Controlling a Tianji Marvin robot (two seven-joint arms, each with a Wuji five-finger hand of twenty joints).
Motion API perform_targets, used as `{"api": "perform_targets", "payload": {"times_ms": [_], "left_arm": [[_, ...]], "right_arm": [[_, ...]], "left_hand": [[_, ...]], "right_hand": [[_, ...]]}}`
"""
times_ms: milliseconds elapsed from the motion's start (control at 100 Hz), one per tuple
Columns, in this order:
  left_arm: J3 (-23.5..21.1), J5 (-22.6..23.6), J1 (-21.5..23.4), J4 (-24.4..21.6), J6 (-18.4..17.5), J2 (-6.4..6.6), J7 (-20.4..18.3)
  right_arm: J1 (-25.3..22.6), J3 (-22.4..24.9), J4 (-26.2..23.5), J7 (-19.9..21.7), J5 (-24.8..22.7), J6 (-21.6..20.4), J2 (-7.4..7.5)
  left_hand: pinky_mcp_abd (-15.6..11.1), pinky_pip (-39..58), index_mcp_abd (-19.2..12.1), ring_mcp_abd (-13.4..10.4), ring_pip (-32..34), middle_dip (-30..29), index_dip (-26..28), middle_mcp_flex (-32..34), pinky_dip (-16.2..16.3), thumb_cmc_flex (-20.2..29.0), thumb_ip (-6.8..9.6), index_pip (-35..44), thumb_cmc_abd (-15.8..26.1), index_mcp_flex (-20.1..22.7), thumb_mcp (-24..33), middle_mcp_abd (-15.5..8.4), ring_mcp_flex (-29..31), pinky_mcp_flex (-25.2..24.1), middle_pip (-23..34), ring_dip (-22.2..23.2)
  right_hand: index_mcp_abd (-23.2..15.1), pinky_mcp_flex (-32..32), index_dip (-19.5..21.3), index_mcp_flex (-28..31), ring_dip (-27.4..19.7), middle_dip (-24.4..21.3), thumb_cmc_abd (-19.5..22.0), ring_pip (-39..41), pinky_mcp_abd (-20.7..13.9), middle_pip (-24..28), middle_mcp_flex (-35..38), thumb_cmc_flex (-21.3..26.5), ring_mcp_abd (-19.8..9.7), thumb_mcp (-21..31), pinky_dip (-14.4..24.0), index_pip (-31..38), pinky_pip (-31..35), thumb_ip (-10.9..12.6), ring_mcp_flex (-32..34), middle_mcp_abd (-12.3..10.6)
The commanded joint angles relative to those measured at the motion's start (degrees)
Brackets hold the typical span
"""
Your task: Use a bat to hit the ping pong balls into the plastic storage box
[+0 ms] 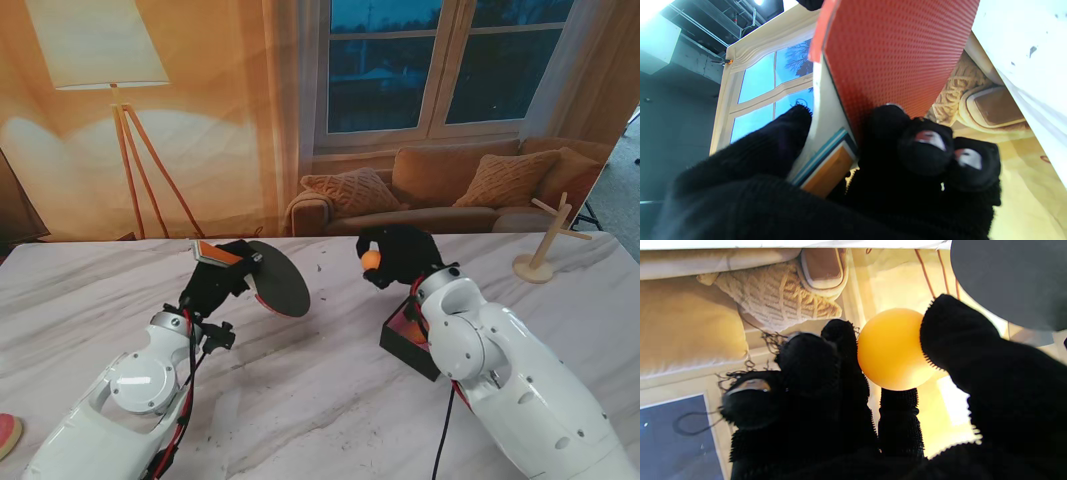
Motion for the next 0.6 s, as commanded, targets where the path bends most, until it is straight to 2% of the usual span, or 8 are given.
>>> {"api": "perform_targets", "payload": {"times_ms": [0,160,320,590], "left_arm": [[0.7,-0.5,-0.6,0.5,0.5,-0.87,-1.0],[2.5,-2.2,-1.7,2.0,0.8,-1.32,-0.8],[4.0,-3.7,-2.4,3.2,1.0,-1.69,-0.7],[6.3,-6.0,-3.4,3.9,1.8,-2.01,-1.5]], "right_arm": [[-0.2,1.3,-1.2,0.1,-0.4,0.1,0.51],[-0.9,4.5,-2.6,-0.2,-1.8,-1.1,0.67],[-1.4,7.1,-3.9,0.6,-1.4,-1.6,0.77],[-2.1,9.4,-4.3,-0.6,-0.2,-1.9,0.52]], "left_hand": [[-5.4,2.2,2.0,1.4,2.7,0.2,1.3,2.3,-2.4,-0.5,1.63,5.1,2.8,3.9,2.2,-3.3,3.5,0.8,0.4,-0.3],[-5.4,2.2,2.1,1.4,2.7,0.2,1.3,2.2,-2.4,-0.4,1.67,5.1,2.9,3.8,2.0,-3.3,3.5,0.8,0.4,-0.3],[-5.4,2.3,2.0,1.3,2.7,0.2,1.4,2.3,-2.4,-0.2,1.78,5.1,2.7,3.8,1.8,-3.3,3.4,0.8,0.5,-0.3],[-5.5,2.3,2.2,1.2,2.9,0.2,1.4,2.3,-2.5,-0.3,1.88,5.2,2.8,3.8,1.8,-3.3,3.5,0.7,0.6,-0.3]], "right_hand": [[-2.3,0.6,2.7,10.5,0.9,0.7,5.9,0.7,-0.3,1.4,4.2,4.7,-1.9,4.7,-0.6,11.2,4.9,2.3,1.0,-2.0],[-2.6,0.1,2.8,10.5,0.9,0.9,6.2,0.5,-0.5,1.0,4.1,4.6,-2.1,4.5,-0.7,11.0,4.6,2.3,0.5,-2.5],[-2.7,-0.1,2.9,10.5,1.0,1.1,6.3,0.3,-0.6,0.9,4.1,4.6,-2.2,4.3,-0.7,11.0,4.5,2.3,0.2,-2.5],[-2.9,-0.3,2.8,10.4,1.2,1.4,6.5,0.2,-0.7,0.5,4.1,4.6,-2.3,3.9,-0.6,10.6,4.4,2.4,0.1,-2.7]]}}
